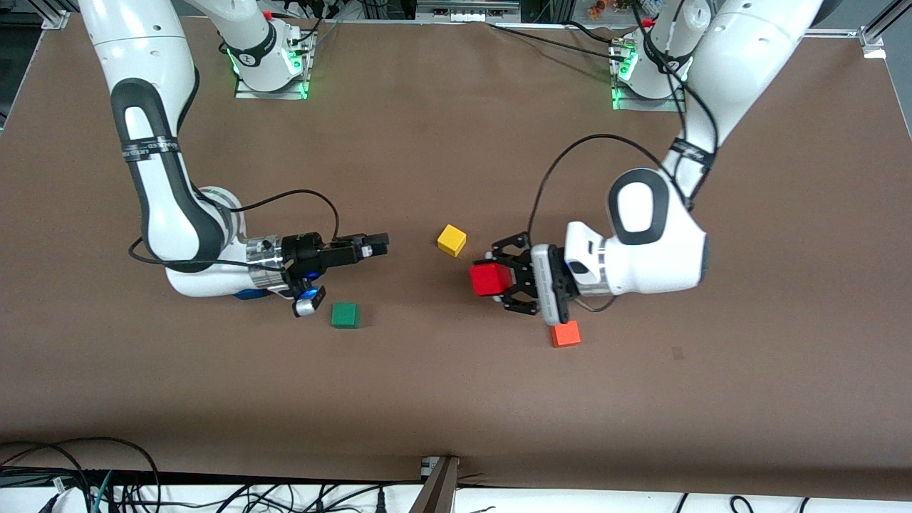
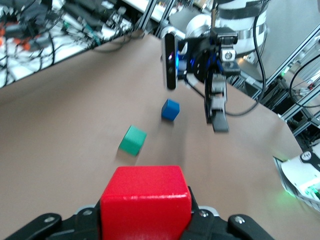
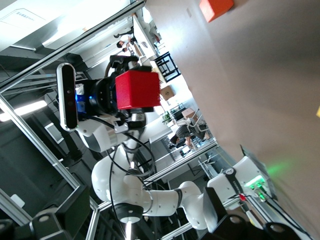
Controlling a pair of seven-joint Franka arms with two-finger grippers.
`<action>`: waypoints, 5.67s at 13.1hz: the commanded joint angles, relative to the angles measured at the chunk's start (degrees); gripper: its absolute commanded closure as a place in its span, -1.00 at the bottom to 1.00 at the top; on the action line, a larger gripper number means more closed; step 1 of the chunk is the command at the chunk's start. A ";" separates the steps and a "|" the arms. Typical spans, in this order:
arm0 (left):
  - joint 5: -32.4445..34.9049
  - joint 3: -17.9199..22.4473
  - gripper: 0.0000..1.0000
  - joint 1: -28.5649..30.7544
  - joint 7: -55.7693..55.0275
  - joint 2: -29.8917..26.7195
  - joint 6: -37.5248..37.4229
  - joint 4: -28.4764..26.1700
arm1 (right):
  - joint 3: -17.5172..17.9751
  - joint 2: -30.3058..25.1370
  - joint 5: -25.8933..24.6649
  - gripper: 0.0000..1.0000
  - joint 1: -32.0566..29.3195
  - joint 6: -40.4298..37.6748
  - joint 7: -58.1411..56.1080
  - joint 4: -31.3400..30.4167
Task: Pass red block to right arm, stack on blue
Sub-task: 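Close the right gripper on the red cube held by the left gripper, then open the left gripper and withdraw it while the right gripper carries the cube, then lower the red cube onto the blue cube with the right gripper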
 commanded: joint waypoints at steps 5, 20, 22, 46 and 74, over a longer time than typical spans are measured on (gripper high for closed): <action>-18.05 0.14 1.00 -7.68 8.71 1.41 4.32 2.42 | -0.07 2.06 2.86 -1.00 0.96 2.12 -14.80 -2.17; -25.28 0.05 1.00 -8.56 18.31 1.40 3.97 2.06 | -0.07 1.53 13.84 -1.00 -0.19 -2.37 -16.58 -2.97; -27.03 0.05 1.00 -9.78 18.22 1.49 4.32 2.24 | -0.07 1.53 15.42 -1.00 0.86 -1.49 -16.67 -2.79; -30.21 0.58 -1.00 -6.46 17.69 -5.96 3.62 -2.15 | -7.00 0.04 0.78 1.00 0.34 -2.37 -15.96 0.46; 68.58 1.28 -1.00 14.47 -65.45 -20.19 -51.03 11.73 | -15.54 -8.65 -84.50 1.00 5.44 35.58 -5.86 -9.18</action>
